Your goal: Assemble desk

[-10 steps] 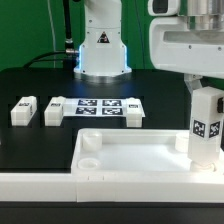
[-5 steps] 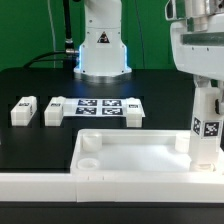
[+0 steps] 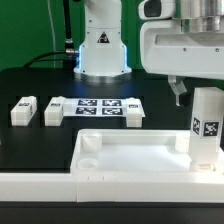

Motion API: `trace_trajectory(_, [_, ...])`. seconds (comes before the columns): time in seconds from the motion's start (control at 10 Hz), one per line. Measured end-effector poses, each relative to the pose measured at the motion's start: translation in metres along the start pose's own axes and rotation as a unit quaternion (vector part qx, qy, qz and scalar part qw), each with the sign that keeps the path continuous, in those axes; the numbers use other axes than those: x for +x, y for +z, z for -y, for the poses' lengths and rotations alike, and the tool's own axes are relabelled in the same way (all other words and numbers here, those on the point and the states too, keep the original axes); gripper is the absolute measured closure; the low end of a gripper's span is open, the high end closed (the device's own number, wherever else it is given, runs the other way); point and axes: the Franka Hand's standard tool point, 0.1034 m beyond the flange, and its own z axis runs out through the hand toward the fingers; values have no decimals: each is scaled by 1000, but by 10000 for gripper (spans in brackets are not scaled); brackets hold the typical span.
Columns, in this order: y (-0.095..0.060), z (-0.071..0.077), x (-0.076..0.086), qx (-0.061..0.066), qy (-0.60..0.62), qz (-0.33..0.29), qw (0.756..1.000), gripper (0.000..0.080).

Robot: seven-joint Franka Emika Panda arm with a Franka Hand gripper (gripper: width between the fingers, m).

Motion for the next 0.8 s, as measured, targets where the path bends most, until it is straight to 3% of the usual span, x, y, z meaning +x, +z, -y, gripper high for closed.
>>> trace_trajectory(0.3, [0,0,0,0,-105,0,995,151])
trace_trajectory(0.5, [1,2,1,-24,-265,-15,964,151])
trace_trajectory(0.6, [3,6,-4,-31,-283,-20,959,151])
trace_trajectory(0.7, [4,7,-6,-28,-269,-18,963,151])
trace_trajectory(0.8, [3,6,-4,-28,-269,-18,963,275])
